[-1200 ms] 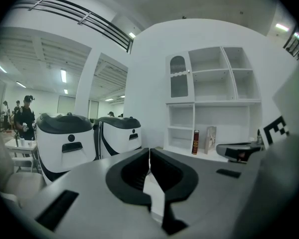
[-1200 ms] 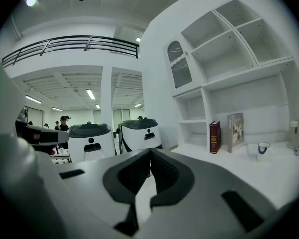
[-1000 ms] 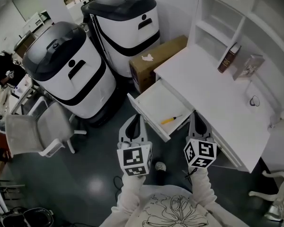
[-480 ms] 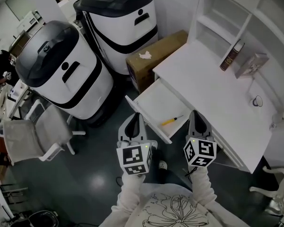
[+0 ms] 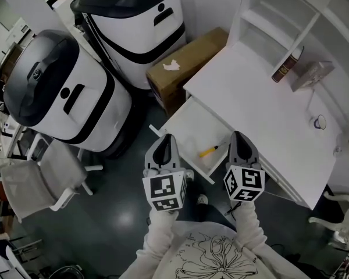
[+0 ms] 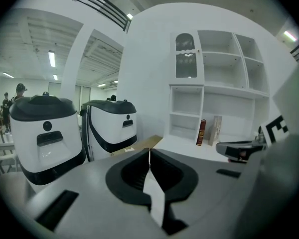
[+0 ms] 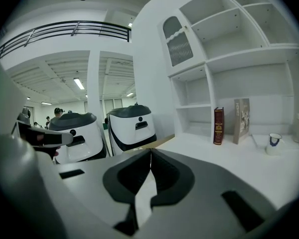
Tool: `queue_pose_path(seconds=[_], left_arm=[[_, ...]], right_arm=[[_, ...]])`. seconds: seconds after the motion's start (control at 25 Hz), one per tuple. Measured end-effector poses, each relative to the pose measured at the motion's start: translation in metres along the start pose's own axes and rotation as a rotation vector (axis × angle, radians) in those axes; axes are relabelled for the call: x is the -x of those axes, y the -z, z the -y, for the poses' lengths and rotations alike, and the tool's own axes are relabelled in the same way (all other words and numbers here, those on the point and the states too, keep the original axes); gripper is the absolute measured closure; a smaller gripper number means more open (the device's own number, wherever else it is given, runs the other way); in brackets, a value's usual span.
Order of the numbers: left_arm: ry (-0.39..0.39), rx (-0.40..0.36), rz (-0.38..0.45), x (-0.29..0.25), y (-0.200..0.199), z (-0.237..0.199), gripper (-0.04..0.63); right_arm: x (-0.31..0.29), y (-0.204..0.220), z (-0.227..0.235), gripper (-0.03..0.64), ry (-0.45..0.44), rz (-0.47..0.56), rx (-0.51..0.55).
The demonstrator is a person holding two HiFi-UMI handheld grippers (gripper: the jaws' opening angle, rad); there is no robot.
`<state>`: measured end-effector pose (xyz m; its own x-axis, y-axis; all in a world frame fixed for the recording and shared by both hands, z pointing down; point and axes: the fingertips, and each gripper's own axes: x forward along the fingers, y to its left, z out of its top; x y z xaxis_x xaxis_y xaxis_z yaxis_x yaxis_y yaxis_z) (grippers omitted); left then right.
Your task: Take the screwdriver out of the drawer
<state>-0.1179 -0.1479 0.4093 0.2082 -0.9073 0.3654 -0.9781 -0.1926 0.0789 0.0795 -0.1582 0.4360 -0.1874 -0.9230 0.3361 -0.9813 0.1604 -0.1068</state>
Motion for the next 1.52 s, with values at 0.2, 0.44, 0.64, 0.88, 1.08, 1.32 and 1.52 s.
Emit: queue_pose_path(seconds=[0.2, 0.44, 0.64, 0.88, 1.08, 1.32, 1.52], left_arm=[[0.041, -0.007, -0.04, -0.034, 0.005, -0.004, 0.586], [0.093, -0.016, -0.081, -0.068, 0.014, 0.0, 0.584], [0.133, -0.021, -0.123, -0.088, 0.028, 0.001, 0.585], [0.181, -0.027, -0.182, -0.108, 0.043, 0.002, 0.586], [0.231, -0.029, -0.23, -0.116, 0.062, 0.018, 0.584], [0.294, -0.064, -0.303, -0.127, 0.085, 0.045, 0.584], [0.341, -0.099, -0.374, -0.136, 0.11, 0.074, 0.584]], right_arm=[[-0.025, 0.005, 0.009, 0.614, 0.039, -0.028, -0.009], [-0.048, 0.013, 0.024, 0.614, 0.088, -0.051, -0.028], [-0.061, 0.024, 0.03, 0.614, 0.118, -0.075, -0.039], [-0.075, 0.034, 0.034, 0.614, 0.147, -0.102, -0.052], [-0.076, 0.047, 0.039, 0.614, 0.162, -0.124, -0.067], [-0.074, 0.058, 0.054, 0.614, 0.179, -0.142, -0.089], [-0.074, 0.065, 0.073, 0.614, 0.175, -0.156, -0.1]])
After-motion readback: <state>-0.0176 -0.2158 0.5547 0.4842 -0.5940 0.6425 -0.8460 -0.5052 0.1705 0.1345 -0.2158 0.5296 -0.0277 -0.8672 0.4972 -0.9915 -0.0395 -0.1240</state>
